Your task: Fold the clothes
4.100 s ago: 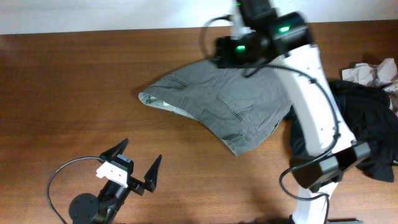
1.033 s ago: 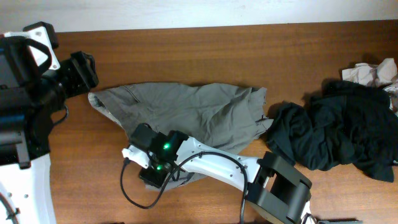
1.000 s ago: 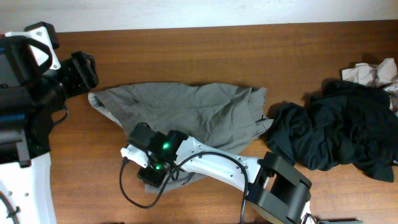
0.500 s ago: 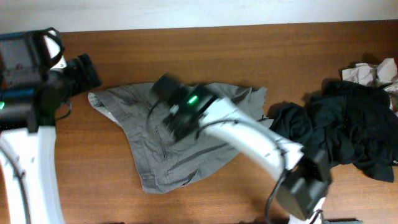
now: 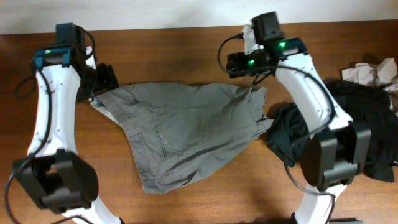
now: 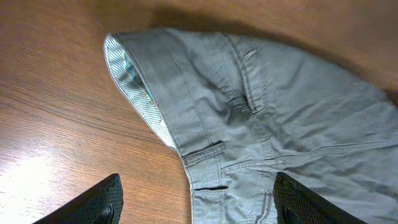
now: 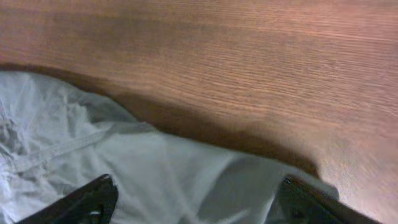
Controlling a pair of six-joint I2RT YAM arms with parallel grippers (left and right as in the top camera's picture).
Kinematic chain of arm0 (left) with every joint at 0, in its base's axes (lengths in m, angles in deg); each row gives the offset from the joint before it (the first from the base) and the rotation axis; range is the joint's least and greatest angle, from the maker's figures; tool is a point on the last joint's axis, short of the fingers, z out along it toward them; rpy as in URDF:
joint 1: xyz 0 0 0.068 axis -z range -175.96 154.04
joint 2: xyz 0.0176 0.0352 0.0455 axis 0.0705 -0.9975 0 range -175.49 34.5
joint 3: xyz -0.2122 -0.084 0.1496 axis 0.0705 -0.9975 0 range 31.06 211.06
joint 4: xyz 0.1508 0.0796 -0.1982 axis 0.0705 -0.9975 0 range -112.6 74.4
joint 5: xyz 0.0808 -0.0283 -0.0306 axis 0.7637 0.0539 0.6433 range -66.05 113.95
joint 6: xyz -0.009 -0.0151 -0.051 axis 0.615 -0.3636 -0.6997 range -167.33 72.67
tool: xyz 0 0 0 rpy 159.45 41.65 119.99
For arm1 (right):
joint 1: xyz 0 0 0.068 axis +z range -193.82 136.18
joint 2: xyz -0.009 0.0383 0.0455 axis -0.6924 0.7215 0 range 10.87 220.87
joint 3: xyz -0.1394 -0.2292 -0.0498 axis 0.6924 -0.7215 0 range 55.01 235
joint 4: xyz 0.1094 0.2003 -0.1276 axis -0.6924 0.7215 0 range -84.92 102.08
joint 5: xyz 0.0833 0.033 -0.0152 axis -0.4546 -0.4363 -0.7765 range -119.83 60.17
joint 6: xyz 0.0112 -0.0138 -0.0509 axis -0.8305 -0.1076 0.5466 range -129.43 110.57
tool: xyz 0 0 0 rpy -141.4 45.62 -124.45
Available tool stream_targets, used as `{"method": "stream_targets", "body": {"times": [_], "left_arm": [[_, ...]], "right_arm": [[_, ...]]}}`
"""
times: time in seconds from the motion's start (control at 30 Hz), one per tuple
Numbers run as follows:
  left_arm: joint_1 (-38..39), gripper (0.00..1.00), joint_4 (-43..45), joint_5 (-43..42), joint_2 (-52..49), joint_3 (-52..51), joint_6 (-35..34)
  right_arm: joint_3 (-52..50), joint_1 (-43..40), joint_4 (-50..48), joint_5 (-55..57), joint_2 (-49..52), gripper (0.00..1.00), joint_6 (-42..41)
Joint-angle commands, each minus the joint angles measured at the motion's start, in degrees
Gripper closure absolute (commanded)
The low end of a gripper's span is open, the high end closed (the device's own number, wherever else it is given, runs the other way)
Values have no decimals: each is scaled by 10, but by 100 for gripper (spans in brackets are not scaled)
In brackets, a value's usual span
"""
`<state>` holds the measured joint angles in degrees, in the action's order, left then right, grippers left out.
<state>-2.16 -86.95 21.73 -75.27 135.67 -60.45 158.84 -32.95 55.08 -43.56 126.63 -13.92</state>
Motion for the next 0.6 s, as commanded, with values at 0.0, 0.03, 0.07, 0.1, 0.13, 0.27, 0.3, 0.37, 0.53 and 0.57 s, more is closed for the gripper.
{"method": "stream_targets", "body": {"times": [0.0,0.03,0.07,0.1,0.13,0.27,0.3,0.37,0.53,0.57], "left_arm": [[-3,23,-3,-10,-19,3,-1],[-3,23,-3,-10,-22,3,-1],[-3,23,-3,-10,-25,3,-1],[-3,23,-4,-10,-26,3,-1],[-3,23,-5,-10,-26,3,0],[-3,23,-1,-10,-27,3,12],[-3,23,-1,-10,-27,3,12],[-3,23,2,-10,-27,3,12],[-3,23,6,-10,-27,3,12],[-3,23,6,-10,-27,3,12]], "right_arm": [[4,0,-3,-72,49,6,72],[4,0,0,-62,61,6,89],[4,0,5,-37,71,6,92],[4,-1,8,-1,81,12,89],[4,-3,12,35,88,13,81],[4,-15,21,76,94,17,70],[4,-17,27,78,90,17,66],[5,-24,47,96,83,17,42],[8,-51,110,99,48,17,2],[8,-56,119,99,43,17,-8]]}}
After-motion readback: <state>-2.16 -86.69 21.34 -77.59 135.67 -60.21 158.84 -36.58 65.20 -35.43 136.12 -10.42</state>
